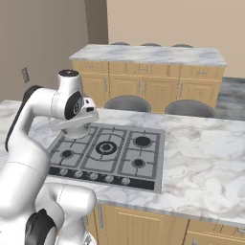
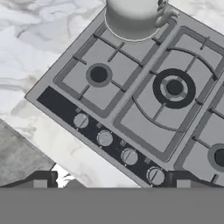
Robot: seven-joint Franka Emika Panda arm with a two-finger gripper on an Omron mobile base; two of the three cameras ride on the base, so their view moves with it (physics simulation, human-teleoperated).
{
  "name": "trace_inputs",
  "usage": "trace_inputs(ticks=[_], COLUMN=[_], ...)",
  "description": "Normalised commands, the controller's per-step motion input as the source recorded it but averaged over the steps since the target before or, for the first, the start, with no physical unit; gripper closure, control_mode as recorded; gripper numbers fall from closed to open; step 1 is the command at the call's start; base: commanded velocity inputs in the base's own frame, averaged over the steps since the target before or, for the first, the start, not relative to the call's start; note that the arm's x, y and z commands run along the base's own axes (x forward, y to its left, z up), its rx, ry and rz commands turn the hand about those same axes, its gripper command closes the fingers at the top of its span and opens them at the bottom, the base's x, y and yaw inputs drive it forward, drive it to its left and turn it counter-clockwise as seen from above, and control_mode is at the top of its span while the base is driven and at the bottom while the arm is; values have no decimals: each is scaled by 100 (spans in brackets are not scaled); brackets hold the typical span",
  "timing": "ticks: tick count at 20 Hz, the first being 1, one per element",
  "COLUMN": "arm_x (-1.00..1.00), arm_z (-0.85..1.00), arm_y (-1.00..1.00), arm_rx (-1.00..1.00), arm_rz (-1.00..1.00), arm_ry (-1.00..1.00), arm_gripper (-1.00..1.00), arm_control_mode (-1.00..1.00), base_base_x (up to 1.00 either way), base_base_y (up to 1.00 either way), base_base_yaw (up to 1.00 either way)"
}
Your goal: Lower the heat of the kettle.
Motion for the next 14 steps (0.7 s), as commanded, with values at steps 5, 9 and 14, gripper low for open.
trace_inputs(ticks=[5, 9, 14], arm_x=[0, 0, 0], arm_z=[-9, -14, -27], arm_y=[0, 0, 1], arm_rx=[-9, -14, -13], arm_rz=[47, 56, 62], arm_ry=[0, 1, 2], arm_gripper=[-100, -100, -100], arm_control_mode=[-100, -100, -100], base_base_x=[0, 0, 0], base_base_y=[0, 0, 0], base_base_yaw=[0, 0, 0])
